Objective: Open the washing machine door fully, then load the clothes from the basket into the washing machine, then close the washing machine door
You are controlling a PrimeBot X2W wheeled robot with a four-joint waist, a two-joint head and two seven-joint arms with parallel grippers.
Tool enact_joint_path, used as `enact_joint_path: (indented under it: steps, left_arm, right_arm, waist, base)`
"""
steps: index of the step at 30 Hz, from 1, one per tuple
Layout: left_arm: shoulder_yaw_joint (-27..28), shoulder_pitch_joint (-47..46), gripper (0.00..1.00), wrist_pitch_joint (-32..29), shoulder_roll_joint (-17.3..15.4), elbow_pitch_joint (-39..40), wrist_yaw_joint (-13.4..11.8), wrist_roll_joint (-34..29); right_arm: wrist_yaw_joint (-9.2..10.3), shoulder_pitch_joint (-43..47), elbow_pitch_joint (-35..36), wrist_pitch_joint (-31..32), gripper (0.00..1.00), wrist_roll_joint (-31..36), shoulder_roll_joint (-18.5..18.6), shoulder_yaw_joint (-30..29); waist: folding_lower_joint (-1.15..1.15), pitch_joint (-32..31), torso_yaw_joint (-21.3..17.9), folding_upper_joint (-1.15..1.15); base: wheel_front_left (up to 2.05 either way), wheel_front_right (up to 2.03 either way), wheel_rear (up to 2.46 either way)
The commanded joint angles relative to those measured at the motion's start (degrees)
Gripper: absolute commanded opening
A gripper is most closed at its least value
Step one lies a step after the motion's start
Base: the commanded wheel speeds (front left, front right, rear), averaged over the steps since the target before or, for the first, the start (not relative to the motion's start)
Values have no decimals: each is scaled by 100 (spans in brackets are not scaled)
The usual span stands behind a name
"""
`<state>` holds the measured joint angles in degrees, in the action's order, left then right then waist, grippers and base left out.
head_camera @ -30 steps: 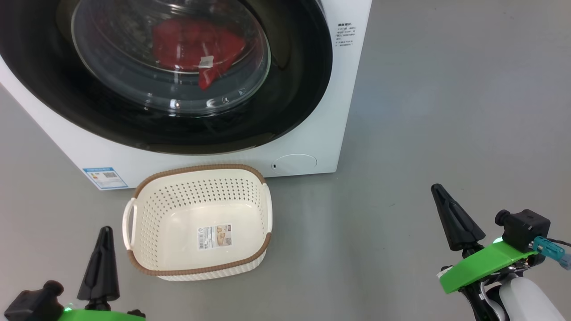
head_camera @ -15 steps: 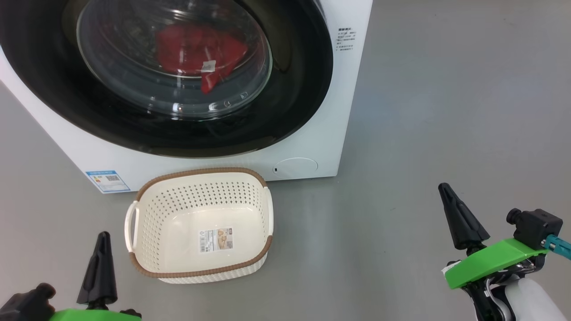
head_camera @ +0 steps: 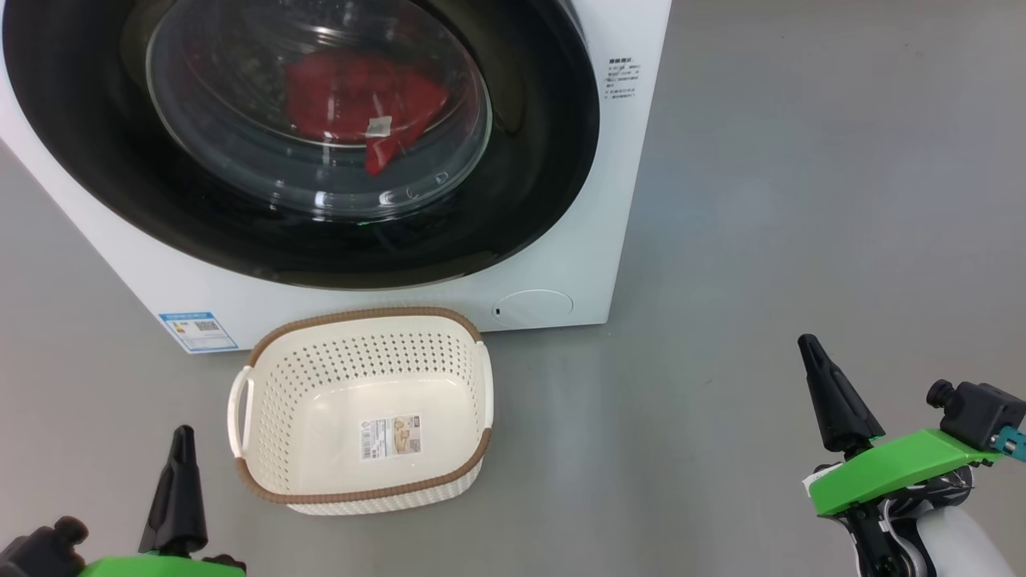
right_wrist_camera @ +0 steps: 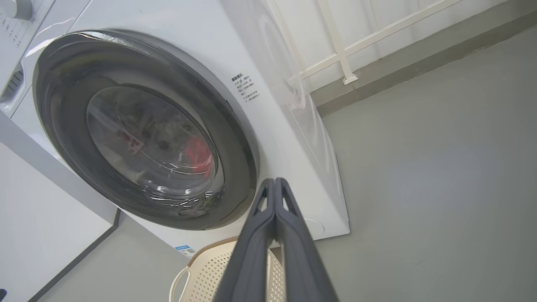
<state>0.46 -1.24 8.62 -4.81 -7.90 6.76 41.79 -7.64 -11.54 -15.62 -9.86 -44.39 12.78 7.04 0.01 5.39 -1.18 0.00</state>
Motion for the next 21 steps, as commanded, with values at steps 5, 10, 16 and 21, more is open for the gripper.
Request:
enact_joint_path:
  steps: [5, 10, 16, 21]
  left_arm:
    - [145, -207, 0, -141, -46, 45, 23, 500]
    - [165, -220, 0, -205, -36, 14, 26, 720]
    - [195, -241, 0, -300, -22, -32, 29, 1046]
    - [220, -257, 0, -380, -9, -72, 32, 1320]
  right_arm:
    - [5, 0, 142, 146, 0, -525, -36, -122]
    - [6, 26, 143, 210, 0, -736, -75, -172]
    - [6, 66, 145, 306, 0, -1050, -134, -248]
    - [7, 99, 147, 388, 0, -1313, -185, -312]
  waist:
    - [-1, -46, 11, 0]
    - [-1, -69, 16, 0]
    - [-1, -103, 24, 0]
    - [-1, -131, 30, 0]
  base:
    - [0, 0, 0]
    - [0, 0, 0]
    - [0, 0, 0]
    - [0, 0, 0]
